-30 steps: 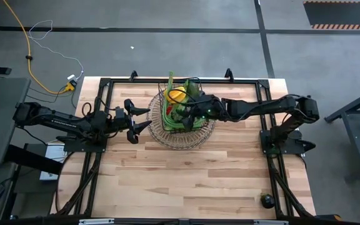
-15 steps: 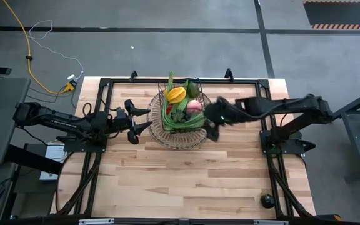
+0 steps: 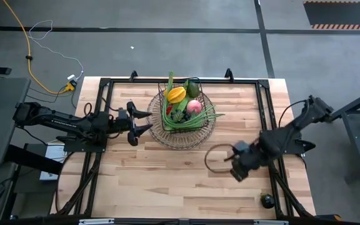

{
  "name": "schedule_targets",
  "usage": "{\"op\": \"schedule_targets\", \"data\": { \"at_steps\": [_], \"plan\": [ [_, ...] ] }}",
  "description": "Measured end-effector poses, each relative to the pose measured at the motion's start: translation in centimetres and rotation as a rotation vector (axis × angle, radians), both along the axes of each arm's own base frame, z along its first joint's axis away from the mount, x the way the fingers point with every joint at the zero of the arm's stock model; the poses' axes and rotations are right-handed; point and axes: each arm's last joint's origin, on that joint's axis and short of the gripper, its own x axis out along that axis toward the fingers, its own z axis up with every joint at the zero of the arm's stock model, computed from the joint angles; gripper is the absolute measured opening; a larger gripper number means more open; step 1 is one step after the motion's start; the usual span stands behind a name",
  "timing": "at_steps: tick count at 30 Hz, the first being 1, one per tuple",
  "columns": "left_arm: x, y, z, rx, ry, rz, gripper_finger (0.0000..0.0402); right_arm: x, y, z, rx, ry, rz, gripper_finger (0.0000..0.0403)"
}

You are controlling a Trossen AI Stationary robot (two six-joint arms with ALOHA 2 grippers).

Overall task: Build produce basket
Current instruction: Put the violet mangosteen into the black mesh basket

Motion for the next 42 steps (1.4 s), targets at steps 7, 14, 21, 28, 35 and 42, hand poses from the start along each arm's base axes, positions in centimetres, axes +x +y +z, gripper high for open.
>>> {"op": "schedule_targets", "data": {
  "at_steps": [7, 14, 21, 28, 35, 42],
  "plan": [
    [0.1, -0.5, -0.3, -0.001, 0.029, -0.170, 0.0246, -0.7, 4.9, -2.3, 0.102, 0.257, -0.198, 0.0299],
    [0.2, -0.5, -0.2, 0.015, 0.030, -0.194, 0.0246, 0.0, 7.4, -5.5, 0.114, 0.480, -0.185, 0.0299],
    [0.2, -0.5, -0.2, 0.008, 0.028, -0.195, 0.0246, 1.1, 8.9, -9.5, 0.130, 0.657, -0.067, 0.0299],
    [0.2, -0.4, -0.2, -0.003, 0.026, -0.189, 0.0245, -0.5, 9.1, -13.7, 0.164, 0.792, 0.007, 0.0299],
    [0.1, 0.1, -0.2, -0.055, 0.015, -0.166, 0.0246, -1.4, 9.6, -15.7, 0.222, 0.769, 0.044, 0.0299],
    [0.1, 0.2, -0.3, -0.062, 0.021, -0.193, 0.0246, -2.9, 9.9, -17.5, 0.194, 0.768, 0.019, 0.0299]
  ]
}}
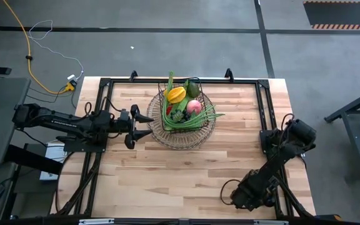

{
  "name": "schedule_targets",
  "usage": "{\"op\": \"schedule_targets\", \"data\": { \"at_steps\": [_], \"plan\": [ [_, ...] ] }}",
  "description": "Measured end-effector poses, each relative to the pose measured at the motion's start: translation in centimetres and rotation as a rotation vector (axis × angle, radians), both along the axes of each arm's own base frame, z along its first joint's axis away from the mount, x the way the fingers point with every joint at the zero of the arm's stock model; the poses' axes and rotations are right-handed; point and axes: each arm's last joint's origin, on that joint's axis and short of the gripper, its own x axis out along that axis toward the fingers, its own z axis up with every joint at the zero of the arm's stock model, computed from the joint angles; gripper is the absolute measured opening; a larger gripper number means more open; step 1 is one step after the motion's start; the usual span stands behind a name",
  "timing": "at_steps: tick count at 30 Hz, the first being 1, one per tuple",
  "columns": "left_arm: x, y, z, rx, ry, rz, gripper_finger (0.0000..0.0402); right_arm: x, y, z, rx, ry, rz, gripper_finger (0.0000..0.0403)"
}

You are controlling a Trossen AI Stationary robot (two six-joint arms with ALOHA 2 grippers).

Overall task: Build produce basket
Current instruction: Put the violet mangosteen into the black mesh basket

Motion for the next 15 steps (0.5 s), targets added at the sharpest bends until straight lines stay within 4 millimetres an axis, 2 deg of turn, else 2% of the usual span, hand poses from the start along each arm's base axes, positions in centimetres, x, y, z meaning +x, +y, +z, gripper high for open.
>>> {"op": "schedule_targets", "data": {
  "at_steps": [11, 15],
  "plan": [
    [0.0, 0.0, 0.0, 0.010, 0.000, 0.004, 0.0246, -1.3, -0.1, -1.2, -0.014, 0.018, -0.006, 0.0296],
    [0.0, 0.0, 0.0, 0.010, 0.000, 0.005, 0.0246, -1.2, -0.1, -1.2, -0.008, 0.017, -0.006, 0.0266]
  ]
}}
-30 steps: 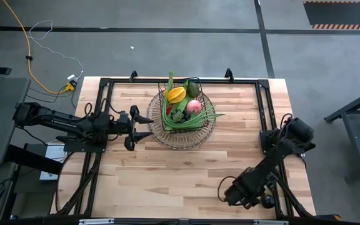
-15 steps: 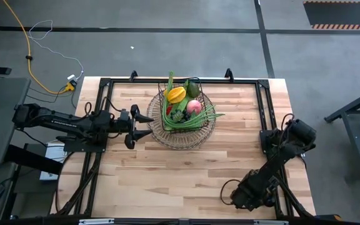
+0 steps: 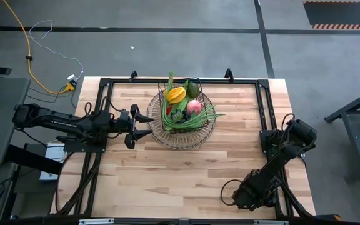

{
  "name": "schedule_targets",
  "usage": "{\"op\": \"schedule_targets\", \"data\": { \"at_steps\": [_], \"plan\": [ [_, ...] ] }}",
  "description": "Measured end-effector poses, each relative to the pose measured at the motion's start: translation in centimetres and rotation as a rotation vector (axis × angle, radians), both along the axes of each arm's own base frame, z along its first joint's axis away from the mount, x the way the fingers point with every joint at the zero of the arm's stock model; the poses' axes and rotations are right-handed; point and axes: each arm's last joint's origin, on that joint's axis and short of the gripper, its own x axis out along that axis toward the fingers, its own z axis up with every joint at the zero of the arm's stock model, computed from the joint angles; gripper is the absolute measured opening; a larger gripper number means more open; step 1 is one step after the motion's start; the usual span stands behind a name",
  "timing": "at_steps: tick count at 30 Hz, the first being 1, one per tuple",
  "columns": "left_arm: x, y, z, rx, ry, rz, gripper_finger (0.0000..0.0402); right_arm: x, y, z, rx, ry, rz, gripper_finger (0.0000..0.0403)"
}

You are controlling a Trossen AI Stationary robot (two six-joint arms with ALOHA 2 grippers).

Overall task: Build produce basket
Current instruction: Put the violet mangosteen into the black mesh basket

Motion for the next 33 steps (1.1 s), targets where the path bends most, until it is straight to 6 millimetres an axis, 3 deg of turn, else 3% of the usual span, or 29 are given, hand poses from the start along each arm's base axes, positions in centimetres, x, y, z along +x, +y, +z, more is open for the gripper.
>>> {"op": "schedule_targets", "data": {
  "at_steps": [5, 9, 13, 16, 21, 26, 30, 33],
  "plan": [
    [0.0, 0.0, 0.0, 0.000, 0.000, 0.000, 0.0246, 0.3, -0.3, 0.0, 0.040, -0.013, 0.030, 0.0202],
    [0.0, 0.0, 0.0, 0.000, 0.000, 0.005, 0.0246, 1.4, -0.5, 0.7, 0.132, -0.075, 0.070, 0.0194],
    [0.0, 0.0, 0.0, 0.011, 0.001, 0.010, 0.0246, 4.2, -0.9, 3.1, 0.283, -0.272, 0.093, 0.0200],
    [0.0, 0.0, 0.0, 0.015, 0.001, 0.014, 0.0246, 6.9, -2.0, 5.6, 0.312, -0.517, 0.082, 0.0207],
    [0.0, 0.0, 0.0, 0.018, 0.002, 0.014, 0.0246, 11.0, -6.2, 9.9, 0.122, -1.028, 0.130, 0.0199],
    [0.0, 0.0, 0.1, 0.046, 0.002, 0.016, 0.0246, 12.5, -9.9, 14.1, -0.156, -1.481, 0.406, 0.0200],
    [0.0, 0.1, 0.3, 0.053, -0.019, 0.025, 0.0246, 12.7, -12.1, 16.2, -0.420, -1.607, 0.657, 0.0204],
    [-0.1, 0.1, 0.6, 0.055, -0.047, 0.025, 0.0246, 13.1, -14.1, 16.4, -0.553, -1.629, 0.788, 0.0204]
  ]
}}
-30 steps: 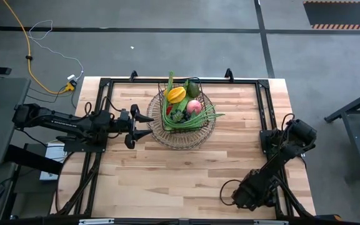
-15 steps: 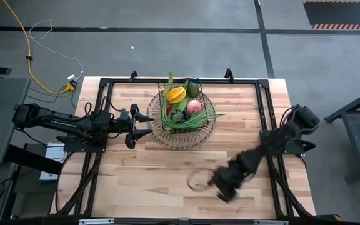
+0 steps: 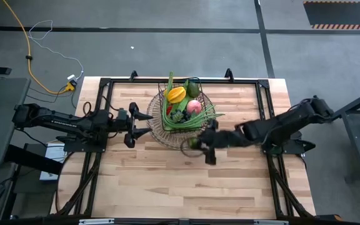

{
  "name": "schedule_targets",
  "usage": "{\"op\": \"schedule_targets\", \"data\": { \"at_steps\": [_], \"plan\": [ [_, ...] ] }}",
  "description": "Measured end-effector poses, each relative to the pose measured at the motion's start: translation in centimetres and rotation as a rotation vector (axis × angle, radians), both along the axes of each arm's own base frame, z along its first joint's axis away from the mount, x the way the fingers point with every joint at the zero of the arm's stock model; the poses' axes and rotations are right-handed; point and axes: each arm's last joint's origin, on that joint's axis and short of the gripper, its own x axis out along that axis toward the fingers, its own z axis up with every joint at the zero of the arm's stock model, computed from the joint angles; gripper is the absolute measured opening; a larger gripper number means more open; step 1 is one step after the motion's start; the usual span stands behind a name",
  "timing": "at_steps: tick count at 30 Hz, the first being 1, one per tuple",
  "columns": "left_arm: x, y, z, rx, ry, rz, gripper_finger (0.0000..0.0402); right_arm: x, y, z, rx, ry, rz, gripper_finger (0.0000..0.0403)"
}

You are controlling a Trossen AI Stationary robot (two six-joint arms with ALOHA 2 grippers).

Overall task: Build produce basket
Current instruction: Put the violet mangosteen into the black mesh basket

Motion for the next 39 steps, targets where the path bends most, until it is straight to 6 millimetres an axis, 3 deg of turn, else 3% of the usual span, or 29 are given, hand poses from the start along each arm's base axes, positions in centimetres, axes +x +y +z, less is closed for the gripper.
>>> {"op": "schedule_targets", "data": {
  "at_steps": [8, 12, 16, 20, 26, 39],
  "plan": [
    [-0.1, 0.0, 0.4, 0.040, -0.033, 0.020, 0.0246, 0.3, -7.9, -2.8, -0.101, -0.210, -0.012, 0.0205],
    [-0.1, 0.3, 0.4, 0.051, -0.025, 0.124, 0.0246, -0.7, -12.0, -4.6, -0.102, -0.415, -0.032, 0.0205],
    [-0.2, 0.5, 0.3, 0.056, -0.012, 0.203, 0.0246, -2.2, -14.6, -6.1, -0.089, -0.620, -0.029, 0.0206],
    [-0.2, 0.5, 0.3, 0.056, -0.015, 0.207, 0.0246, -3.4, -15.1, -6.7, -0.103, -0.719, -0.025, 0.0206],
    [-0.2, 0.5, 0.4, 0.056, -0.019, 0.207, 0.0246, -3.3, -15.1, -6.3, -0.145, -0.746, -0.027, 0.0209],
    [-0.2, 0.6, 0.3, 0.051, -0.019, 0.233, 0.0246, -3.2, -15.4, -6.9, -0.095, -0.671, -0.136, 0.0242]
  ]
}}
